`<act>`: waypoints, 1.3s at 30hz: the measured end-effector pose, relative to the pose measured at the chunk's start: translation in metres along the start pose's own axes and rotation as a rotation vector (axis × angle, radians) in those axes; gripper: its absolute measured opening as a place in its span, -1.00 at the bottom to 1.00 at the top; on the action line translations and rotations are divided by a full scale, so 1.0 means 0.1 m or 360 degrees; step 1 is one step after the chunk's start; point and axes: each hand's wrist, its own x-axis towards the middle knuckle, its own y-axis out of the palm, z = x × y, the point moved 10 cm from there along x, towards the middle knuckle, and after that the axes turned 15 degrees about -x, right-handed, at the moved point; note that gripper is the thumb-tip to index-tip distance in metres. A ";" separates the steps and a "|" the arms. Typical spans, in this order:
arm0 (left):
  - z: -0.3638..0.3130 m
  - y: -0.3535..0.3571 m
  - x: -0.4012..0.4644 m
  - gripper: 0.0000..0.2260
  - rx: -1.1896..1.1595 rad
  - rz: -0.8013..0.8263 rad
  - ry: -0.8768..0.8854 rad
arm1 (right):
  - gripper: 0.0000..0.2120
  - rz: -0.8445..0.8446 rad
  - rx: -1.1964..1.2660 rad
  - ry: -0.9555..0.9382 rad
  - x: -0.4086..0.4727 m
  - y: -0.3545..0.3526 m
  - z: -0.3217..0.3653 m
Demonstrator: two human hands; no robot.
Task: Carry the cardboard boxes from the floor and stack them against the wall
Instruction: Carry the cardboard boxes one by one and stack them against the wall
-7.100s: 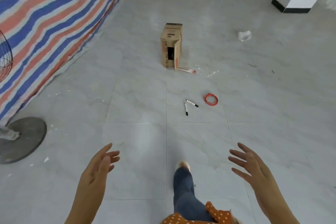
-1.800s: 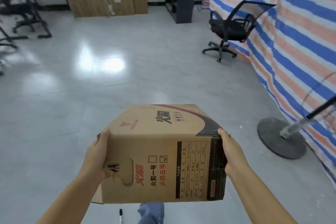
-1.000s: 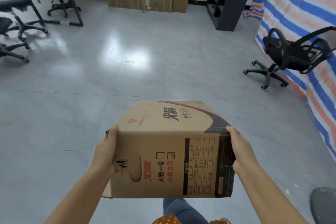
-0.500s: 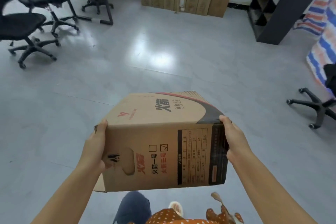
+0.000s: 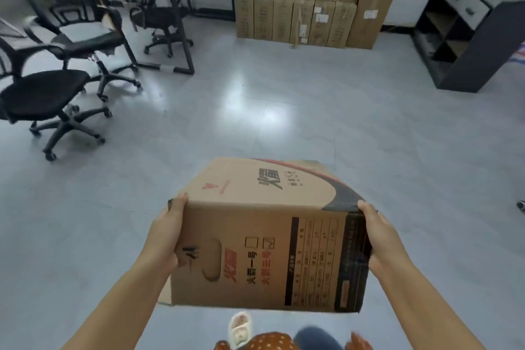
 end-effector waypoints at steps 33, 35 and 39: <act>-1.33 4.63 4.66 -0.68 0.0173 0.0064 -0.0224 | -0.75 -0.0209 -0.0016 0.0121 5.29 0.60 3.46; -1.53 4.93 5.05 -0.65 0.0202 0.0091 -0.0232 | -0.76 -0.0255 0.0015 0.0135 5.58 0.71 3.70; -2.13 5.61 5.75 -0.64 0.0283 0.0214 -0.0178 | -0.76 -0.0347 0.0066 0.0129 6.08 0.93 4.29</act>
